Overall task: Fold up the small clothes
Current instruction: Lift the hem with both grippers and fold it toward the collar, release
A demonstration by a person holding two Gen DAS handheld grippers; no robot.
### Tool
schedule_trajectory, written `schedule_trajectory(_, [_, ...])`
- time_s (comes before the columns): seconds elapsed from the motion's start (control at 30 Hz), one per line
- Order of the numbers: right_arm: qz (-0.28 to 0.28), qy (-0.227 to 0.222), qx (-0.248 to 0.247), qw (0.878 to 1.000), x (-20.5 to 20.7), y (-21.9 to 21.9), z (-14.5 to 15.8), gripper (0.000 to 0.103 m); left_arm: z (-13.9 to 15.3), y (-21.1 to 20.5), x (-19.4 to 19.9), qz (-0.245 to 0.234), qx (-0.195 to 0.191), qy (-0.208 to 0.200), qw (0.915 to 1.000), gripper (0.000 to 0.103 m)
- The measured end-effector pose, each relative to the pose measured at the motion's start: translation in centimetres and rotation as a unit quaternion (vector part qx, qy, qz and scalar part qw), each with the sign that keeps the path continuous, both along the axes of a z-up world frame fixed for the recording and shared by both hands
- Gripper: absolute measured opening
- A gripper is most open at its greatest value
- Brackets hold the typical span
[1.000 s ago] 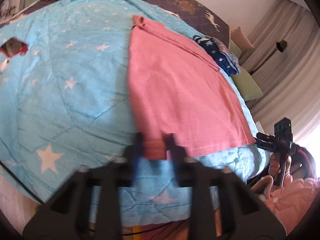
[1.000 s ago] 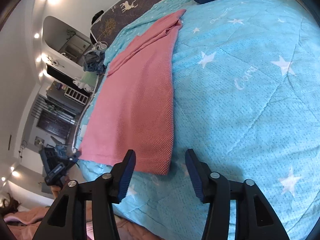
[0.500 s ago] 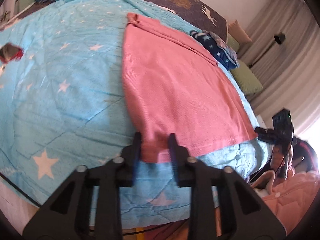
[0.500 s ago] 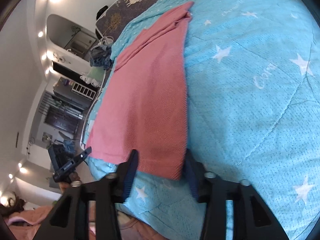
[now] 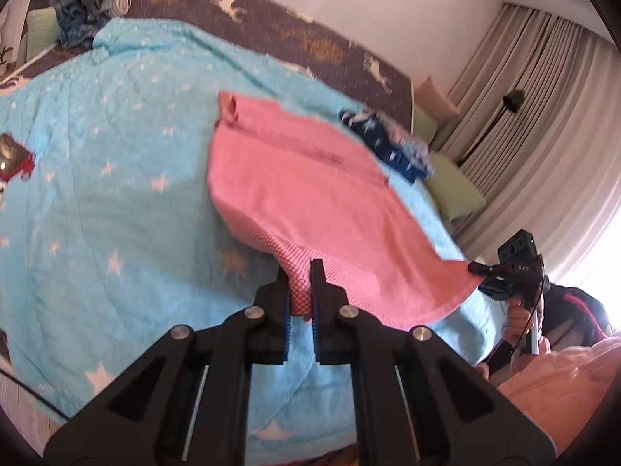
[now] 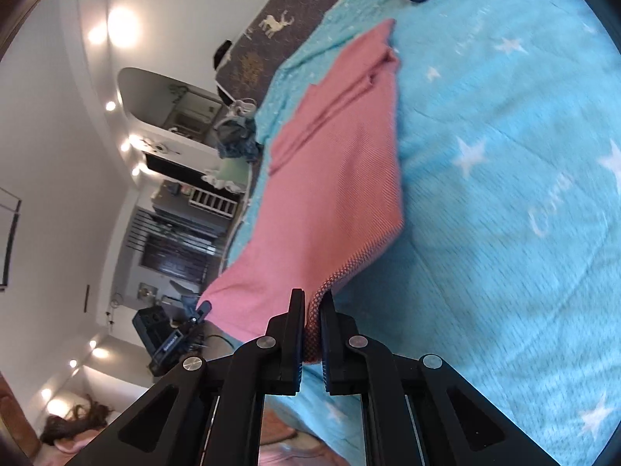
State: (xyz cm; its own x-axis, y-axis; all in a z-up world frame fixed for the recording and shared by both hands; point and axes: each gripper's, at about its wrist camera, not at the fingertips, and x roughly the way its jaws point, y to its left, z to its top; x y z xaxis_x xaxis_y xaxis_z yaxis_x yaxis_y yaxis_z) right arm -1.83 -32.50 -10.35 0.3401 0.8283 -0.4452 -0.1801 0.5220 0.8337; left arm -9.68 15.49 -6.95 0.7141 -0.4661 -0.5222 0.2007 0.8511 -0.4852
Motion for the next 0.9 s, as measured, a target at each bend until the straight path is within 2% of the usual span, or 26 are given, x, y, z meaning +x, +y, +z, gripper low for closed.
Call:
schedule_trajectory(0.2, [-0.007,-0.047,0.018,0.999,1.9,-0.2,3.2,0.006,2.7,0.3,2.9,0.006,0.003,-0.051,0.9987,0.01])
schedule_trajectory(0.33, [-0.023,-0.074,0.023,0.997,3.6,-0.6,5.6,0.006,4.4,0.6,5.8,0.017,-0.001,-0.067,0.9976,0.01])
schedule_trajectory(0.43, [-0.033,-0.089,0.012,0.995,5.9,-0.4,7.6,0.006,6.2,0.7,9.0,0.018,-0.006,-0.081,0.9966,0.01])
schedule_trajectory(0.67, [-0.058,-0.125,-0.025,0.99,11.4,0.1,11.3,0.006,10.0,-0.9,16.2,0.005,0.029,-0.104,0.9941,0.01])
schedule_trajectory(0.9, [-0.086,-0.146,-0.069,0.983,17.3,0.4,12.7,0.006,10.7,-1.5,23.4,0.017,0.055,-0.097,0.9936,0.01])
